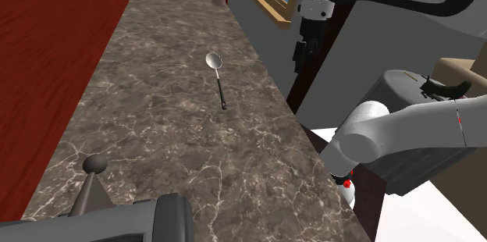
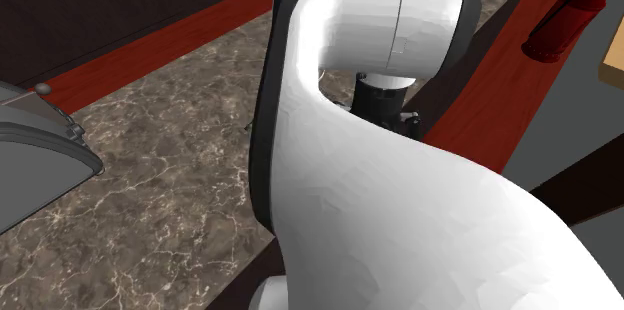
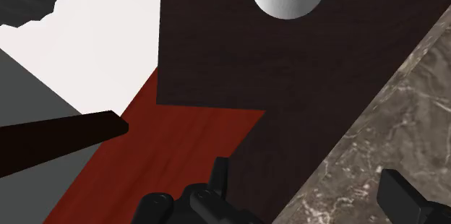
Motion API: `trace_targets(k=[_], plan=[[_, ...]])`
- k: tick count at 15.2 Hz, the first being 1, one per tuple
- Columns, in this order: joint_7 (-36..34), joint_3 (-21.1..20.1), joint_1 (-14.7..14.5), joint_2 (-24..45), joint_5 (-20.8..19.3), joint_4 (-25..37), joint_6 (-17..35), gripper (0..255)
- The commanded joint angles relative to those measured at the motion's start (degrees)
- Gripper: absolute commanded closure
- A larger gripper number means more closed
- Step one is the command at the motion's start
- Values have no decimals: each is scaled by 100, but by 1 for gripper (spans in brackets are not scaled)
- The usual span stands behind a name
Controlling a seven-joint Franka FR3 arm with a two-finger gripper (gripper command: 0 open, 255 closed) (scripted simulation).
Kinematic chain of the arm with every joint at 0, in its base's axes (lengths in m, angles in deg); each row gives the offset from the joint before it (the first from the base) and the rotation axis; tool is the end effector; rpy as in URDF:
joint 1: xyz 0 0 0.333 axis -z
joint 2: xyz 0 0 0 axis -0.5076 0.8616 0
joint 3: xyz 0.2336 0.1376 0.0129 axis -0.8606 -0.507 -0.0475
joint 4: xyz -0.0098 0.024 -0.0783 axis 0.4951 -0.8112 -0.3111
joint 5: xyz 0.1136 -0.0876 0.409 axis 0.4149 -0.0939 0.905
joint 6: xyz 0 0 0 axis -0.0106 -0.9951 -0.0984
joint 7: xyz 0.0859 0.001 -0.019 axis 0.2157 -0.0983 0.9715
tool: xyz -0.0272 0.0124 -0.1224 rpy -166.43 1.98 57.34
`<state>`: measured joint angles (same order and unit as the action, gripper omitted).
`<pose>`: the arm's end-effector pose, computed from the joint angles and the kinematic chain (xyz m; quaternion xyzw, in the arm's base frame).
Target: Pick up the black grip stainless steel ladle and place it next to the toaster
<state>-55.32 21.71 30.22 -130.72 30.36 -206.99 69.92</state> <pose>0.3623 -0.0295 0.4956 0.9943 -0.0033 -0.1069 0.0035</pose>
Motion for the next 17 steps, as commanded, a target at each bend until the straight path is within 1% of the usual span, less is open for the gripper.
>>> trace_targets(k=[1, 6, 10, 14, 17], plan=[[0, 0, 0, 0, 0, 0, 0, 0], [-1268, -709, -17, 419, 489, 88, 565, 0], [-2260, -1248, 10, 937, 730, 333, 1032, 0], [-3254, -1752, 84, 1590, 800, 734, 1464, 0], [-4013, -2103, 166, 2154, 724, 1135, 1738, 0]])
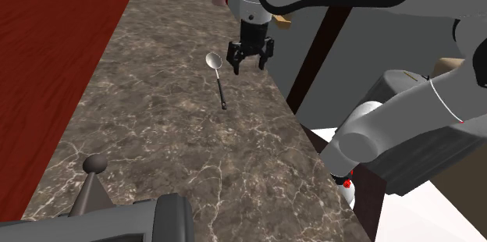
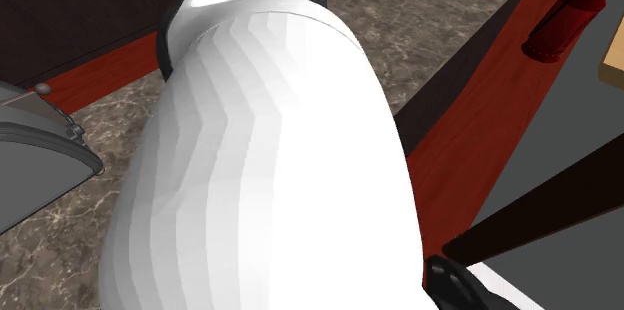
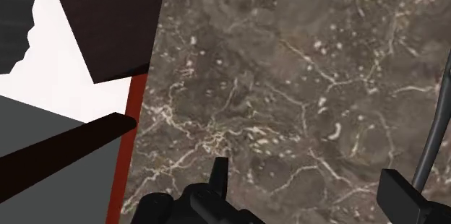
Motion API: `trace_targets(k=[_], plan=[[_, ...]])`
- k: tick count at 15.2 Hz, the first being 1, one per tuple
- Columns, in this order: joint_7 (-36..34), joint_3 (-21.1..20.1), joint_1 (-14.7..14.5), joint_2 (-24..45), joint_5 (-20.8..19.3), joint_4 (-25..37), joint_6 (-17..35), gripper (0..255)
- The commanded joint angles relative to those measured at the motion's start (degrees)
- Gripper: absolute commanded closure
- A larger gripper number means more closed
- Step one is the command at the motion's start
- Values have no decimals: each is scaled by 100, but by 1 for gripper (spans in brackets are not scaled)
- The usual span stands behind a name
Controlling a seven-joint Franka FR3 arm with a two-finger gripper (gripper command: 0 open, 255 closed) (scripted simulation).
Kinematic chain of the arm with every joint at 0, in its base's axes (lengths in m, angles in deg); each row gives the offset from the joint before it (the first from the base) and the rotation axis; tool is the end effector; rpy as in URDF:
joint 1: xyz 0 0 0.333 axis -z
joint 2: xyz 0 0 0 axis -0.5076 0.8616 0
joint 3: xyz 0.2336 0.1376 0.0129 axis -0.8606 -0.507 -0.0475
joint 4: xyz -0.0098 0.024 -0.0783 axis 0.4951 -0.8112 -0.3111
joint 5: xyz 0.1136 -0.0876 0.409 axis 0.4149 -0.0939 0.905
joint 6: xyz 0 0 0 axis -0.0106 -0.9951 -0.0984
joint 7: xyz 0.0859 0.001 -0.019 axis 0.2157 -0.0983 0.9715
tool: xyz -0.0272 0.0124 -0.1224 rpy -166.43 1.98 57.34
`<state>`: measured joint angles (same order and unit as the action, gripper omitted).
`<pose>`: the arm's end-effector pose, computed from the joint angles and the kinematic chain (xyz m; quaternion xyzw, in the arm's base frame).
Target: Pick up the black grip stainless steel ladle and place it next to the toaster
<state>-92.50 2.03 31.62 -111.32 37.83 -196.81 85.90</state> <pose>0.4567 0.1337 0.4539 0.9784 -0.1982 -0.0408 0.0414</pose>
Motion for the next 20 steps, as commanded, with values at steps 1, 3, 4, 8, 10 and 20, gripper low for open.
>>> trace_targets(k=[1, 3, 4, 8, 10, 20], plan=[[-553, -243, 52, 415, -75, 269, 218, 0], [-1075, -449, 106, 835, -219, 603, 349, 0], [-1340, -543, 127, 1053, -311, 784, 401, 0], [-2084, -761, 156, 1693, -634, 1266, 566, 0], [-2088, -757, 156, 1701, -640, 1119, 719, 0], [-2103, -755, 161, 1739, -661, 803, 1070, 0]])
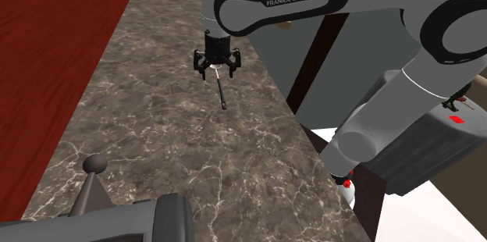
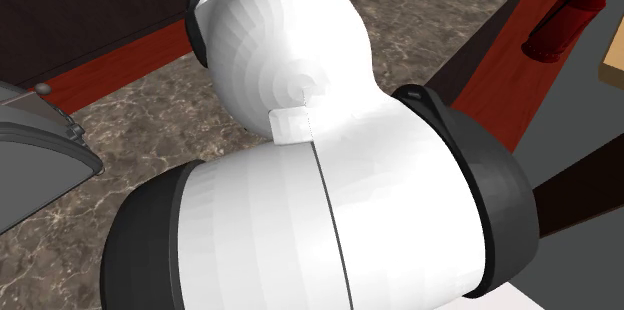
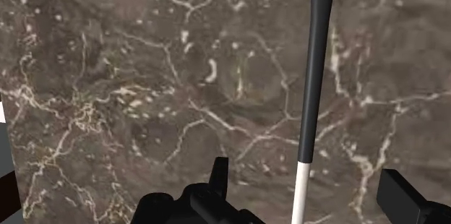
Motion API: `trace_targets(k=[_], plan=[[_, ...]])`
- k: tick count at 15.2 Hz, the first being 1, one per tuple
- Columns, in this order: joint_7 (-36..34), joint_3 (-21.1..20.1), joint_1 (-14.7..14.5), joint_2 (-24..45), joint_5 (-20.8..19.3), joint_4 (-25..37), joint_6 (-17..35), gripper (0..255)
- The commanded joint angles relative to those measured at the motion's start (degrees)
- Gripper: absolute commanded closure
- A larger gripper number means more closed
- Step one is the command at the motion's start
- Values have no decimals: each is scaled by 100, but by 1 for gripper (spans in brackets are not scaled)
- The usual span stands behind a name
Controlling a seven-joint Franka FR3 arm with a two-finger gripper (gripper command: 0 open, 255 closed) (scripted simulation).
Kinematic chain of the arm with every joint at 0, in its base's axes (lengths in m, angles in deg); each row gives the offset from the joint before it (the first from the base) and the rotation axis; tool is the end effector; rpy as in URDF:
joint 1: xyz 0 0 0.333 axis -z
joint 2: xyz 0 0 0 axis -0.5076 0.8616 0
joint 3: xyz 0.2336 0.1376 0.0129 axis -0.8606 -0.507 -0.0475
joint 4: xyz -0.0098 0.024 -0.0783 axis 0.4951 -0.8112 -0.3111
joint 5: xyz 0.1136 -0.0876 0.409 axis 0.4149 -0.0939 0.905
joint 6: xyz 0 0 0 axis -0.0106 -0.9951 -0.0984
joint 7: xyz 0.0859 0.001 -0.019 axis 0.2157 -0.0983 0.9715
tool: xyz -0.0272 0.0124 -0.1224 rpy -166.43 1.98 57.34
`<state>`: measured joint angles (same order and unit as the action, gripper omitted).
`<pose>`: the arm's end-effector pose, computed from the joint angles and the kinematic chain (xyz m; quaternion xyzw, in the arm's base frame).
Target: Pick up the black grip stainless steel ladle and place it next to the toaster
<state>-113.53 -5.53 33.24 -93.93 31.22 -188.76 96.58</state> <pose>0.5185 0.1954 0.3865 0.9523 -0.2992 -0.0051 0.0591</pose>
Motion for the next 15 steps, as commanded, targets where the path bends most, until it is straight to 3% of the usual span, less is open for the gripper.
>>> trace_targets(k=[1, 2, 3, 12, 15], plan=[[0, 0, 0, 0, 0, -2, 2, 0], [0, 0, 0, 0, 0, -1, 1, 0], [0, 0, 0, 0, 0, -1, 1, 255], [0, 0, 0, 0, 0, -1, 1, 255], [32, 11, 3, -53, 22, 178, -225, 255]])
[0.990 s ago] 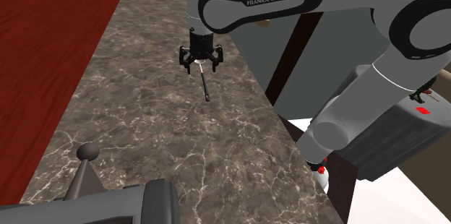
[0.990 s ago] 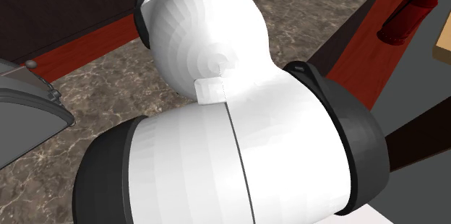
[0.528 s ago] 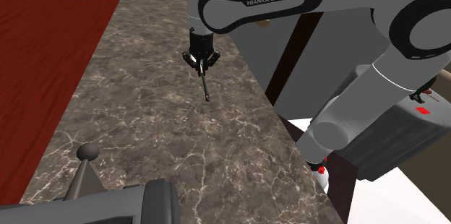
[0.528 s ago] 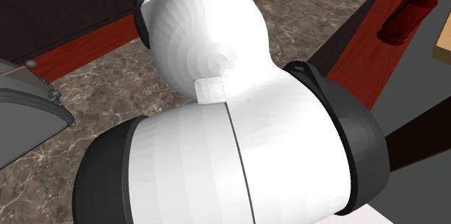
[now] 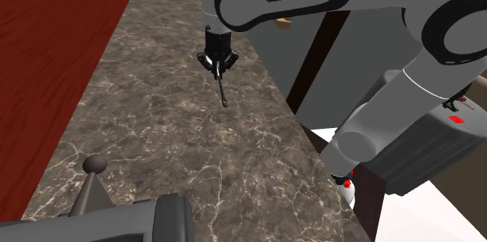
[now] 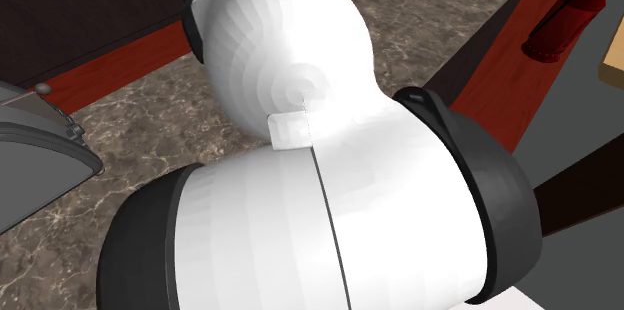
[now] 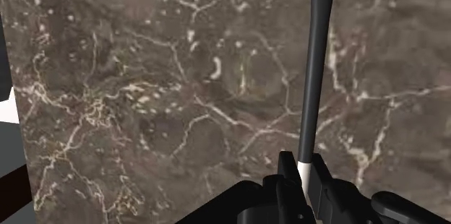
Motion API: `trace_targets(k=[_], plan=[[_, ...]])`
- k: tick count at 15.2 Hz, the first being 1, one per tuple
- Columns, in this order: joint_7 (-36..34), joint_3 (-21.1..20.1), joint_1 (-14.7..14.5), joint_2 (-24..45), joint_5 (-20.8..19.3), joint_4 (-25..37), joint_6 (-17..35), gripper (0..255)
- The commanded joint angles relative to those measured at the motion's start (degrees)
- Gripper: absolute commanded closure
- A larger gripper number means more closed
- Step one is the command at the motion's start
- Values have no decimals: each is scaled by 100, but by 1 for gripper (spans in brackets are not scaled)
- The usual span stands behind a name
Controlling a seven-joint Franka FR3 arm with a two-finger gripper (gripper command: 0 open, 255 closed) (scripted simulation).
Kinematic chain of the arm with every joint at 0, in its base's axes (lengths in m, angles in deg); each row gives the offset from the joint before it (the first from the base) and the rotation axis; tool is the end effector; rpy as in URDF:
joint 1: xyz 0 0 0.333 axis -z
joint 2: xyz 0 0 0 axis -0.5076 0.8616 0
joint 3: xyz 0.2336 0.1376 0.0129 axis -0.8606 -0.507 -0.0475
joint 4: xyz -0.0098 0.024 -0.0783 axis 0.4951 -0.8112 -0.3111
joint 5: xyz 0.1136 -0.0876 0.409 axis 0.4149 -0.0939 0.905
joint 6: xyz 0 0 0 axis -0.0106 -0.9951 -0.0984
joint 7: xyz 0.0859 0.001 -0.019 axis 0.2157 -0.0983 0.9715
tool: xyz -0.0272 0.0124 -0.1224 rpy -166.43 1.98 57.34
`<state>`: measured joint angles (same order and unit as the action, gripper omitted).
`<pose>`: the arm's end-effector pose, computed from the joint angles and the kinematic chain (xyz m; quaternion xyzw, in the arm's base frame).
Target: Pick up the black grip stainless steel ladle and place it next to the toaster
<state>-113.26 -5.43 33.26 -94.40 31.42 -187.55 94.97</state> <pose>0.5190 0.1952 0.3992 0.9523 -0.2993 -0.0050 0.0589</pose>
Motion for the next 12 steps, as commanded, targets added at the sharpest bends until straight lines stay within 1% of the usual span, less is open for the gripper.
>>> trace_targets(k=[1, 12], plan=[[16, 5, 1, -21, 9, 120, -140, 255], [95, 32, 14, -98, 38, 891, -978, 255]])
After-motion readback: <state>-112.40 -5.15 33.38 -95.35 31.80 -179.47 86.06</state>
